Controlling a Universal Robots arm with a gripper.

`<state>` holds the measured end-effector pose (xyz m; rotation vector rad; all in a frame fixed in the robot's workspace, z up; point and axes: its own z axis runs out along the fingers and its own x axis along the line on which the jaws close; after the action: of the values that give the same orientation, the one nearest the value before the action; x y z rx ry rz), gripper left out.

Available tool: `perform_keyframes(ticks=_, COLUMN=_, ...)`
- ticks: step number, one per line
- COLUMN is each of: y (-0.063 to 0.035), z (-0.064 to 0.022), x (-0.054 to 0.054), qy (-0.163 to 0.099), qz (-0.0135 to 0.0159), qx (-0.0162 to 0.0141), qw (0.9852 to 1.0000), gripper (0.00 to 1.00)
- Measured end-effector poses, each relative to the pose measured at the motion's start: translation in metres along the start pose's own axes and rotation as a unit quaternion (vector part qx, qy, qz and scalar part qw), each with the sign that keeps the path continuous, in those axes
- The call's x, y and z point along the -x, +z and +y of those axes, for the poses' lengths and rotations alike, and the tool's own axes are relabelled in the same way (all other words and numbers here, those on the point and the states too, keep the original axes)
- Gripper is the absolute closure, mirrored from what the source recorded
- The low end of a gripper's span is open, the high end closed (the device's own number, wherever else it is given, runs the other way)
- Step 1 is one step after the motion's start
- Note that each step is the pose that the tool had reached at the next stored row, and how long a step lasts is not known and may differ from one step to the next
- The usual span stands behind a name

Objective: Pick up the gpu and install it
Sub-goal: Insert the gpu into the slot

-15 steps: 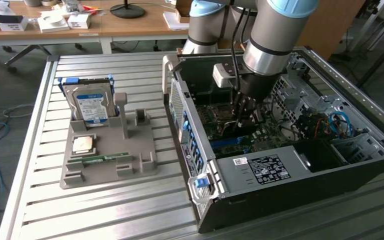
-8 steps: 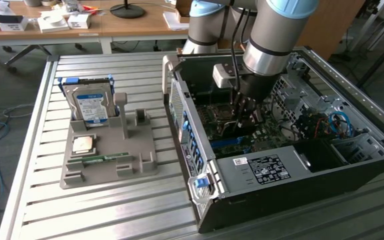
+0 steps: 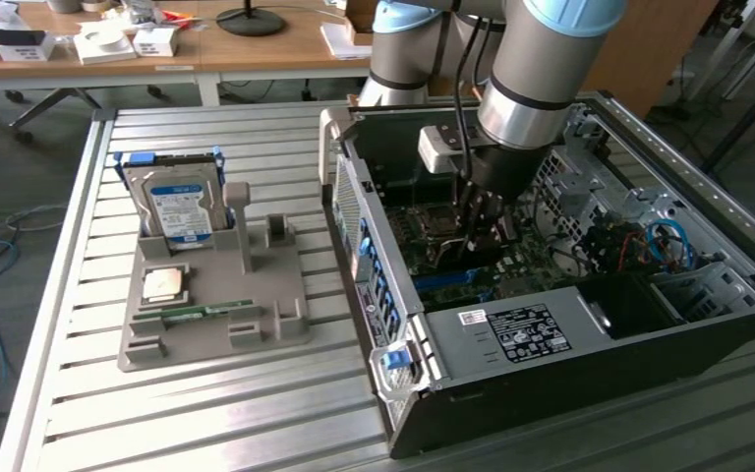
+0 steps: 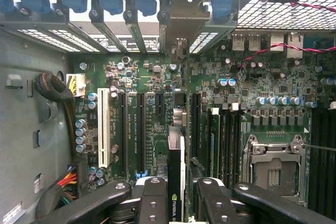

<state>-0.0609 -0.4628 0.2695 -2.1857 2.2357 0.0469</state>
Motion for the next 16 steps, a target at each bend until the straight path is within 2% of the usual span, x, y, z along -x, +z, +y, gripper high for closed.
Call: perform_keyframes(ticks=16, y=0.0031, z=0.0, x=-0.0001, qy=0.0, qz=0.0001, qx=0.0001, qw=1.0, gripper=0.74)
